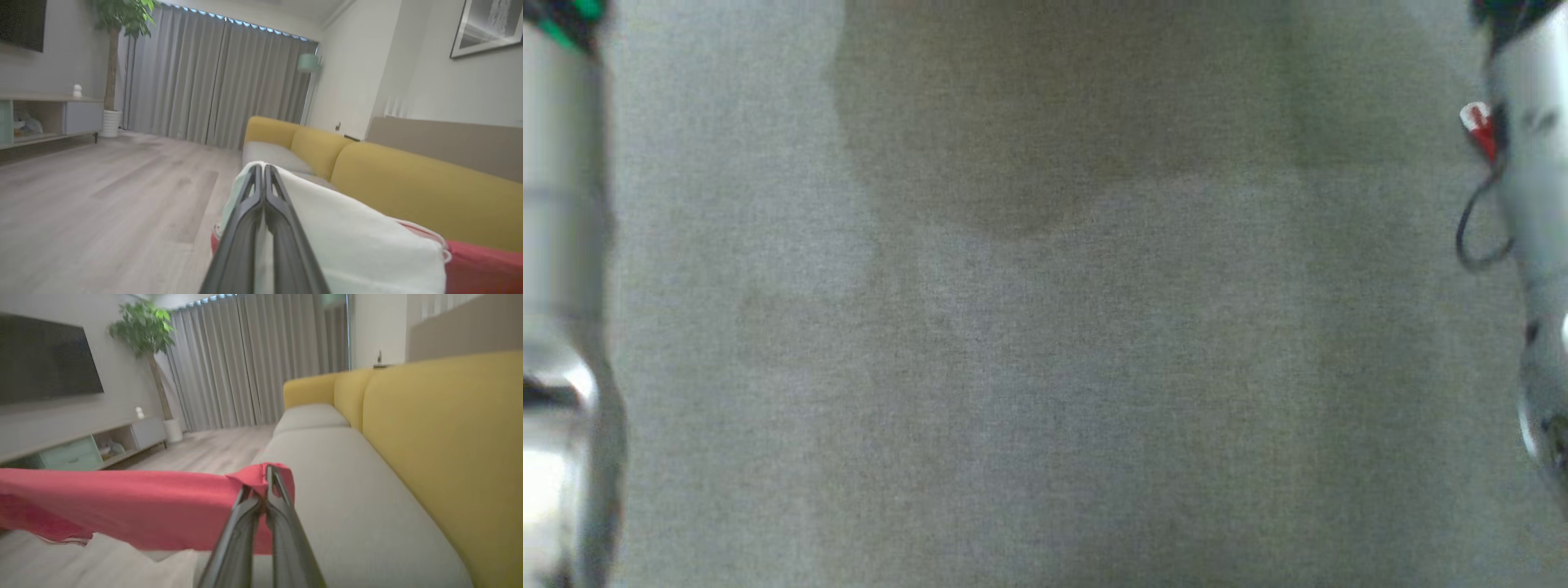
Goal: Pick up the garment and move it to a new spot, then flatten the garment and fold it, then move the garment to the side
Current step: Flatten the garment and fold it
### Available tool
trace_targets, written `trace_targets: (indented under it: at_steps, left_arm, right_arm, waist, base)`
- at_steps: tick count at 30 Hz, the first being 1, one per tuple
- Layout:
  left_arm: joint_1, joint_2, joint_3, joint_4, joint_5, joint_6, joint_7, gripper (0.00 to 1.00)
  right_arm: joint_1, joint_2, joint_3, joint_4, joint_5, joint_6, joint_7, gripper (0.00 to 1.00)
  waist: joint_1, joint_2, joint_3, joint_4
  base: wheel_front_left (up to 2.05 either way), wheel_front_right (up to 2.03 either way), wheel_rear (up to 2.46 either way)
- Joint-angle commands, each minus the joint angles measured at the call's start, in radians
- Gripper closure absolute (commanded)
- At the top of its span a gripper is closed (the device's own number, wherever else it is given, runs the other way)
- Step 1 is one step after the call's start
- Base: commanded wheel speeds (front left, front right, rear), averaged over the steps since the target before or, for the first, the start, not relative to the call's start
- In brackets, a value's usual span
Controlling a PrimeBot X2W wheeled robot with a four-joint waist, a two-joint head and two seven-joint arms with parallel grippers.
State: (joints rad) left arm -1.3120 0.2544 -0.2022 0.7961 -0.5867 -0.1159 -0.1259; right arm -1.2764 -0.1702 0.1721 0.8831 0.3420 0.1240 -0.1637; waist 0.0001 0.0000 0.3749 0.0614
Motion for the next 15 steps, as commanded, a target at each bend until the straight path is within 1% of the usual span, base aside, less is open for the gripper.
trace_targets:
  at_steps: [1, 5, 8, 11, 15]
  left_arm:
    - [0.04, 0.043, -0.01, -0.018, -0.011, -0.007, -0.002, 1.0]
    - [0.204, 0.054, -0.068, -0.011, -0.038, -0.014, 0.011, 1.0]
    - [0.334, 0.075, -0.16, -0.08, -0.09, -0.014, 0.057, 1.0]
    - [0.453, 0.137, -0.243, -0.174, -0.162, -0.014, 0.112, 1.0]
    - [0.571, 0.225, -0.315, -0.277, -0.228, -0.015, 0.171, 1.0]
  right_arm:
    - [0.038, -0.006, 0.027, 0.007, 0.017, 0.007, 0.017, 1.0]
    - [0.159, -0.032, 0.119, 0.08, 0.056, 0.007, 0.087, 1.0]
    - [0.242, -0.052, 0.189, 0.103, 0.109, 0.007, 0.162, 1.0]
    - [0.312, -0.082, 0.246, 0.097, 0.185, 0.007, 0.257, 1.0]
    - [0.378, -0.139, 0.319, 0.041, 0.262, 0.007, 0.337, 1.0]
  waist:
    - [-0.0001, 0.0, -0.02, 0.004]
    - [-0.0001, 0.0, -0.055, 0.006]
    - [-0.0001, 0.0, -0.083, 0.006]
    - [-0.0001, 0.0, -0.116, 0.008]
    - [-0.0001, 0.0, -0.157, 0.007]
  base:
    - [0.0, 0.0, 0.0]
    - [0.0, 0.0, 0.0]
    - [0.0, 0.0, 0.0]
    - [0.0, 0.0, 0.0]
    - [0.0, 0.0, 0.0]
